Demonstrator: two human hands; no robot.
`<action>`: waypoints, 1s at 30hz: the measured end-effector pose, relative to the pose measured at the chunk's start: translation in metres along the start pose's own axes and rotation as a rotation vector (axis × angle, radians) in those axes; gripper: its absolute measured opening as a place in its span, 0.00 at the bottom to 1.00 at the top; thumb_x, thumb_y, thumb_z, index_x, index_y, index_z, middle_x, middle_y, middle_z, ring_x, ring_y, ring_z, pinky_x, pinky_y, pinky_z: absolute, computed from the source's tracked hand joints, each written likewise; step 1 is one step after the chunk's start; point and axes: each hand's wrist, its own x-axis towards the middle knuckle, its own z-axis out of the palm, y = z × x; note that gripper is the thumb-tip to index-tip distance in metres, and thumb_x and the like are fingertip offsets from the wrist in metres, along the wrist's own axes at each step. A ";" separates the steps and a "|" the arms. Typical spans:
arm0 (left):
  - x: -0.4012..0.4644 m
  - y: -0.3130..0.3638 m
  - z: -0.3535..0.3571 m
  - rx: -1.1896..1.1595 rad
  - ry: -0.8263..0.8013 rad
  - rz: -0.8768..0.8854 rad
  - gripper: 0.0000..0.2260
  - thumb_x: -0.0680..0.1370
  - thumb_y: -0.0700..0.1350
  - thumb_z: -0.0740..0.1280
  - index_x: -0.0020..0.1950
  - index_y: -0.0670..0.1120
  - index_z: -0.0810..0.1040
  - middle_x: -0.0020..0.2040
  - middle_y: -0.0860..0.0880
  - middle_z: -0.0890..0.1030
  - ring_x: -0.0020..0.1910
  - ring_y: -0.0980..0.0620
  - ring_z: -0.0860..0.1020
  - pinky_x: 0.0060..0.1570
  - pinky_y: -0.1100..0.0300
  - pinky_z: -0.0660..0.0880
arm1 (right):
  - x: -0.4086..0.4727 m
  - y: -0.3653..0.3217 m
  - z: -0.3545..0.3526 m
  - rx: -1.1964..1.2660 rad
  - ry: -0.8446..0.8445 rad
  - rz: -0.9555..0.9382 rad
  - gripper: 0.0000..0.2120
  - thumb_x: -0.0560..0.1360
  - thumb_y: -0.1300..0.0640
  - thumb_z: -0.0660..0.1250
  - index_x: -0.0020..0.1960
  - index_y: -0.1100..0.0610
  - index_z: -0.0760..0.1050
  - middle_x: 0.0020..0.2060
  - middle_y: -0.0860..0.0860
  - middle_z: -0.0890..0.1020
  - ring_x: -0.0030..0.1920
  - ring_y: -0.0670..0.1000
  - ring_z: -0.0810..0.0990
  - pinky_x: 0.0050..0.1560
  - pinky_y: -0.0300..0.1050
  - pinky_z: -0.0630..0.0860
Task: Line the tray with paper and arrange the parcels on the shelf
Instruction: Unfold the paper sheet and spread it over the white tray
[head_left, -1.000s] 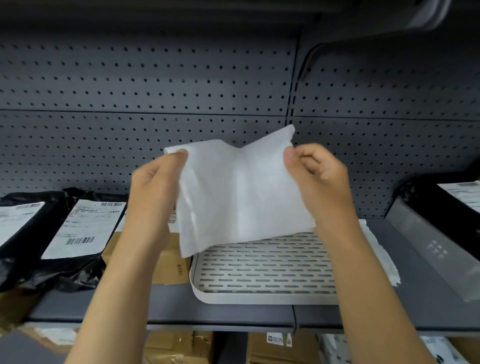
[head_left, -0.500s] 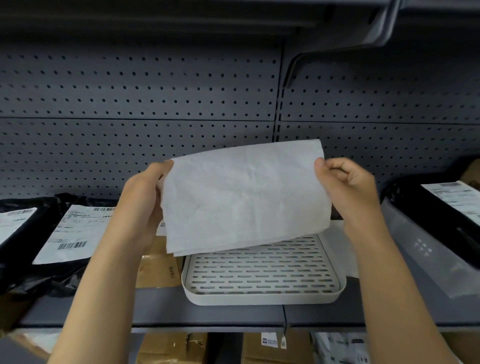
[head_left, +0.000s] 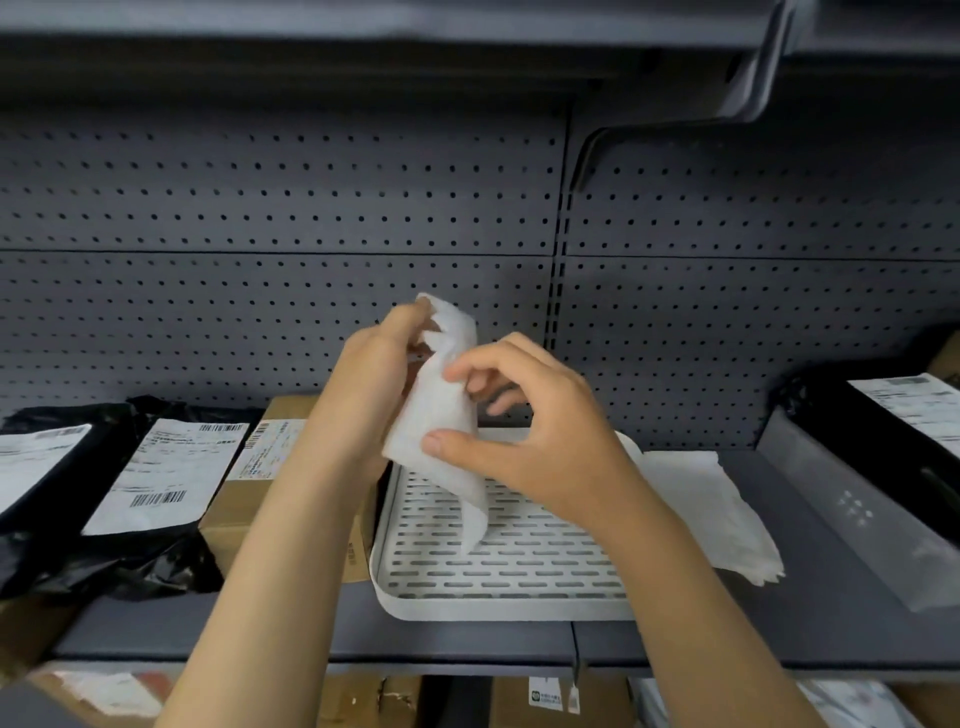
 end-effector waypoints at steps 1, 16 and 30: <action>-0.001 0.000 0.000 -0.023 -0.018 0.004 0.15 0.79 0.57 0.64 0.41 0.49 0.83 0.31 0.53 0.82 0.32 0.53 0.80 0.41 0.59 0.74 | 0.000 0.001 0.002 0.002 0.025 0.010 0.20 0.68 0.48 0.80 0.56 0.47 0.79 0.49 0.43 0.78 0.56 0.49 0.79 0.54 0.46 0.78; -0.014 -0.009 -0.012 -0.188 -0.337 0.059 0.21 0.80 0.39 0.65 0.73 0.51 0.75 0.60 0.42 0.84 0.63 0.46 0.83 0.67 0.53 0.74 | 0.015 0.015 0.018 -0.036 0.375 0.044 0.07 0.73 0.53 0.77 0.48 0.55 0.84 0.42 0.46 0.84 0.39 0.47 0.83 0.39 0.36 0.79; -0.007 -0.033 -0.008 -0.051 -0.151 0.212 0.11 0.80 0.46 0.70 0.52 0.38 0.85 0.48 0.39 0.88 0.48 0.42 0.87 0.53 0.52 0.82 | 0.021 0.008 0.006 0.440 0.408 0.313 0.05 0.75 0.55 0.75 0.48 0.56 0.84 0.41 0.53 0.87 0.35 0.50 0.85 0.35 0.43 0.81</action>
